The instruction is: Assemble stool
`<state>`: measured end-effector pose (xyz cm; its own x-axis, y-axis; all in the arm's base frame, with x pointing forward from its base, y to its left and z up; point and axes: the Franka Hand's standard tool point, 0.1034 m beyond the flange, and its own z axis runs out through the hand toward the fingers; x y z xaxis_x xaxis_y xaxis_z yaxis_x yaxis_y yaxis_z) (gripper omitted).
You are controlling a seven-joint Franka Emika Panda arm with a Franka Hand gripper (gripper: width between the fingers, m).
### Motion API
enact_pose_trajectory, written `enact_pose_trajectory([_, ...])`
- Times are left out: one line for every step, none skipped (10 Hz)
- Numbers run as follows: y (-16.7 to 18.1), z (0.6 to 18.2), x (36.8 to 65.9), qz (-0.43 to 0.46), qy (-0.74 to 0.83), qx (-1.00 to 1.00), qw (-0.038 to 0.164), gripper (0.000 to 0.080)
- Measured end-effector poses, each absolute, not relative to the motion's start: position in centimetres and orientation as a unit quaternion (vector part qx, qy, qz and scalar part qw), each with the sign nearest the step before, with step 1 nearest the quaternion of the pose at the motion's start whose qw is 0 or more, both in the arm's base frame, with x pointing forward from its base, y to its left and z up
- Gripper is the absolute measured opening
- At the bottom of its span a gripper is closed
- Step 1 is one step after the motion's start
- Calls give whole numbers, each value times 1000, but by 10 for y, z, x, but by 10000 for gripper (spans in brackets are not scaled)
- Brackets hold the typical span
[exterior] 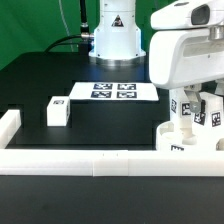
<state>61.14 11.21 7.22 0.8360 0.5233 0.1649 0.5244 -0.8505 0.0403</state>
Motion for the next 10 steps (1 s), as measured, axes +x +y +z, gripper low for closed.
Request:
enact_pose_trajectory([112, 72, 611, -85, -238, -968, 6, 335])
enact_pose_trajectory([112, 72, 611, -85, -203, -975, 9, 335])
enact_pose_trajectory([112, 72, 611, -84, -167, -982, 13, 335])
enact_pose_trajectory([113, 71, 610, -83, -111, -990, 18, 335])
enact_pose_trajectory([116, 71, 610, -84, -46, -995, 24, 335])
enact_pose_trajectory([117, 71, 610, -84, 12, -996, 29, 335])
enact_pose_trajectory([118, 71, 609, -81, 82, -993, 36, 337])
enact_pose_trajectory([118, 71, 610, -79, 137, -987, 41, 337])
enact_pose_trajectory([119, 71, 610, -76, 195, -977, 46, 337])
enact_pose_trajectory([122, 71, 609, -74, 252, -963, 51, 337])
